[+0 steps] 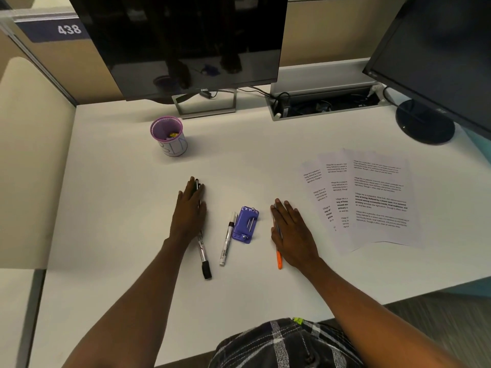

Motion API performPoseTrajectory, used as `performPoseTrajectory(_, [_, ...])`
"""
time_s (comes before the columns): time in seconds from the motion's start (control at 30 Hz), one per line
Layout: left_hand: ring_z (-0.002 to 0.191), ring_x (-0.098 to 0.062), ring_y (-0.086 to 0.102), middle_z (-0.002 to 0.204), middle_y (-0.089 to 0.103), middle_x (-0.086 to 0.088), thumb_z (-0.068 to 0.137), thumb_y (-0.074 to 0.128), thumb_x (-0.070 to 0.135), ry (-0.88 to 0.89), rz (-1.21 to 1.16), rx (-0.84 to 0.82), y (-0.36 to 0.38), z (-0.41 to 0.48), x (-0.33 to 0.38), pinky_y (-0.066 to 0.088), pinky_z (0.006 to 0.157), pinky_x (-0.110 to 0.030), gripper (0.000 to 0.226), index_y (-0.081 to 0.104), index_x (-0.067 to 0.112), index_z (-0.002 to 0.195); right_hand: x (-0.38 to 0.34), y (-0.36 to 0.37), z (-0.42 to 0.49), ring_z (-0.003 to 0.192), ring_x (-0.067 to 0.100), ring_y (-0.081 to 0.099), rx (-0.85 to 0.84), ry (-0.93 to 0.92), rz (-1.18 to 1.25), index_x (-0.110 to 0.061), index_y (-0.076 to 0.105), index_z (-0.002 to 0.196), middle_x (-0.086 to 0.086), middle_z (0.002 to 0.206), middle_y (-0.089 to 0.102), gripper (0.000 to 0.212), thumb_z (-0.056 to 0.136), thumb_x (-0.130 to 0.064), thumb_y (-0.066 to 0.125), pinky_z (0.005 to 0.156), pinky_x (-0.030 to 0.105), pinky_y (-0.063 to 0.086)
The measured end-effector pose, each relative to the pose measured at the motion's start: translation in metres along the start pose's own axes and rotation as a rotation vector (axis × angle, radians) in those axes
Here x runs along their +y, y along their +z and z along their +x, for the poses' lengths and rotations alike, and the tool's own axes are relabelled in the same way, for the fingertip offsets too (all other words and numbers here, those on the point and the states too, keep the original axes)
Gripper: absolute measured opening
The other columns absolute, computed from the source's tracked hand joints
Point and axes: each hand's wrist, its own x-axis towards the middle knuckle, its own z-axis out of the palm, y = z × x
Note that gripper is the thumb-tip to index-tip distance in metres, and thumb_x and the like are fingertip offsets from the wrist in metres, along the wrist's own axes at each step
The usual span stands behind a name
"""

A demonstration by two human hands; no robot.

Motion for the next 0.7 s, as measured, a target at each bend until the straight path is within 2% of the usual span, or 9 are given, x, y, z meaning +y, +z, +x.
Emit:
performPoseTrajectory(0.13, [0.163, -0.022, 0.011, 0.175, 0.013, -0.010, 0.108, 0.044, 0.005, -0.036, 0.012, 0.062, -0.006, -0.013, -0.014, 0.004, 0.133, -0.039, 0.055, 0.033, 0.008, 0.162, 0.001, 0.000, 0.000, 0.158, 0.020, 0.010, -0.004, 0.000, -0.006, -0.016, 0.022, 0.161, 0.001, 0.171, 0.012, 0.062, 0.104, -0.031, 0.042, 0.128, 0.040, 0.016])
performPoseTrajectory(0.43, [0.162, -0.028, 0.018, 0.172, 0.023, -0.015, 0.104, 0.038, -0.004, -0.281, -0.094, 0.307, -0.007, -0.022, -0.019, 0.006, 0.133, -0.044, 0.052, 0.040, 0.000, 0.157, 0.001, 0.001, 0.000, 0.158, 0.019, 0.008, -0.004, -0.007, -0.010, -0.017, 0.021, 0.161, 0.000, 0.171, 0.011, 0.062, 0.104, -0.032, 0.041, 0.128, 0.039, 0.015])
performPoseTrajectory(0.57, [0.161, -0.027, 0.021, 0.171, 0.027, -0.014, 0.103, 0.040, -0.005, -0.227, -0.078, 0.307, 0.004, -0.026, -0.009, 0.008, 0.133, -0.041, 0.053, 0.042, -0.001, 0.156, -0.001, 0.003, -0.001, 0.158, 0.019, 0.010, 0.017, -0.001, 0.018, -0.016, 0.023, 0.161, 0.000, 0.171, 0.013, 0.062, 0.104, -0.030, 0.043, 0.128, 0.040, 0.017])
performPoseTrajectory(0.7, [0.159, -0.024, 0.030, 0.169, 0.034, -0.010, 0.101, 0.048, -0.003, -0.189, -0.099, 0.271, 0.013, -0.033, -0.001, 0.017, 0.132, -0.041, 0.050, 0.055, 0.006, 0.150, -0.002, 0.007, -0.007, 0.158, 0.020, 0.013, 0.045, 0.009, 0.049, -0.015, 0.027, 0.160, 0.001, 0.170, 0.018, 0.059, 0.104, -0.027, 0.043, 0.127, 0.040, 0.022])
